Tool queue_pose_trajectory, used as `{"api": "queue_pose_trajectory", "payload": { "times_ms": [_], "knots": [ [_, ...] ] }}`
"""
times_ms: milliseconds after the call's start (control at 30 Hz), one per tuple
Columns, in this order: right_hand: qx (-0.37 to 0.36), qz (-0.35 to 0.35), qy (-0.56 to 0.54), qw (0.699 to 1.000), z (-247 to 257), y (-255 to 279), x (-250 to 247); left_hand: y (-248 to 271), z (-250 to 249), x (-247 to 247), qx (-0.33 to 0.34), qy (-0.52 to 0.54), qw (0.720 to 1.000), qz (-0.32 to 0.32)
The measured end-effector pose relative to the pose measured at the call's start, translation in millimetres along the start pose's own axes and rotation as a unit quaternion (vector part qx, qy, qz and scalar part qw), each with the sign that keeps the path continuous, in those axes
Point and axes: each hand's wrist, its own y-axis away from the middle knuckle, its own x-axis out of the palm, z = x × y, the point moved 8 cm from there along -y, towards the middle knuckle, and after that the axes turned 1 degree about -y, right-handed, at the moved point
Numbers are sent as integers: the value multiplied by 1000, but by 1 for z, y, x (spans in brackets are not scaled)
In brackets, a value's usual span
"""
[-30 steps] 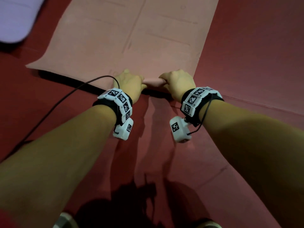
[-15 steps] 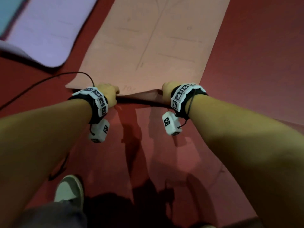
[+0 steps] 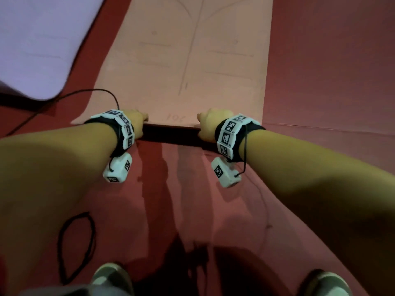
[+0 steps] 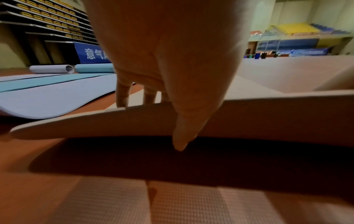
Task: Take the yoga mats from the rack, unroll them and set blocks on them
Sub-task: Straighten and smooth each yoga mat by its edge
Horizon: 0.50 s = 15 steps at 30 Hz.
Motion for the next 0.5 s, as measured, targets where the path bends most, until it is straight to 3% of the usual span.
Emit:
{"api": "queue_pose_trajectory", "payload": {
  "times_ms": [133,267,500],
  "knots": [
    [16,-12,14,1000,43,-2,-5,-5,19,-1,33,68,997,-29],
    [28,0,16,999,75,-23,-16,-3,42,22,45,65,996,-39],
    [33,-4,-8,999,111,-44,-20,2,102,56,-1,107,994,-18]
  ]
}}
